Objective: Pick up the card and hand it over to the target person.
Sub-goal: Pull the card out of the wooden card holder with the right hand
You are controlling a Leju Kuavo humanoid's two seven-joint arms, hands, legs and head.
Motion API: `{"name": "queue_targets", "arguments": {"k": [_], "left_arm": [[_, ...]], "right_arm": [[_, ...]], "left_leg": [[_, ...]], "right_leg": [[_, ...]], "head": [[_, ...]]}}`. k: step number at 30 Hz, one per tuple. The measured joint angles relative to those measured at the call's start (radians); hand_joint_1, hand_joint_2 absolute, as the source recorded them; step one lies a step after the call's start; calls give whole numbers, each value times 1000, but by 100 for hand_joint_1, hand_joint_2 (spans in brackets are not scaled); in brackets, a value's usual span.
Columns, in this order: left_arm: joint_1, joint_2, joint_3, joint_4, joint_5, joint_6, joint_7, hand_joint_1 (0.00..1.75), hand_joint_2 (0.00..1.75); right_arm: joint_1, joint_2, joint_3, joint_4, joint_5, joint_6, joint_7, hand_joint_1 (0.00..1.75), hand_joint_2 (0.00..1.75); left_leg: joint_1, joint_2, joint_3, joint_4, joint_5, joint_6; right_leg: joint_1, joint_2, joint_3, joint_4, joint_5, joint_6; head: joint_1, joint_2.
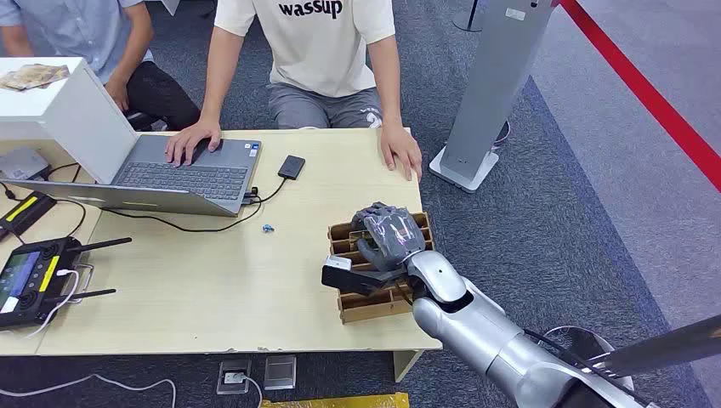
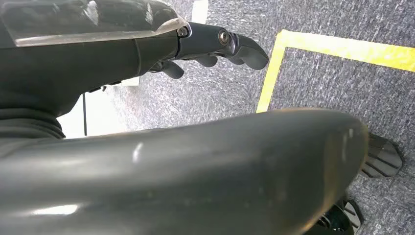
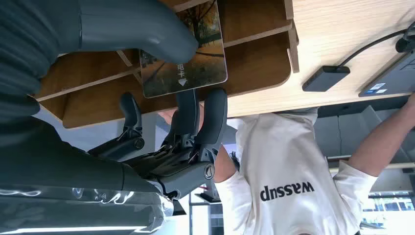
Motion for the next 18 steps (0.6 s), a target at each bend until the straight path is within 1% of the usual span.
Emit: {"name": "queue_targets", "arguments": {"k": [6, 11, 16, 18], "left_arm": [[0, 0, 0, 0, 0, 0, 0, 0, 0], [-1, -2, -11, -1, 1, 7, 11, 0, 0], [-2, -6, -19, -2, 2, 15, 21, 0, 0], [-2, -8, -22, -3, 2, 17, 25, 0, 0]], "right_arm": [[0, 0, 0, 0, 0, 0, 0, 91, 175], [11, -2, 3, -7, 16, 11, 6, 95, 175], [13, -5, 2, -11, 27, 16, 8, 100, 175], [13, -6, 1, -14, 29, 18, 8, 106, 175]], "left_leg": [[0, 0, 0, 1, -1, 0], [0, 0, 0, 0, 0, 0], [0, 0, 0, 1, -1, 0], [0, 0, 0, 0, 0, 0]], "right_leg": [[0, 0, 0, 1, -1, 0], [0, 0, 0, 1, -1, 0], [0, 0, 0, 0, -1, 0], [0, 0, 1, 0, 0, 0]], "head": [[0, 0], [0, 0], [0, 0], [0, 0]]}}
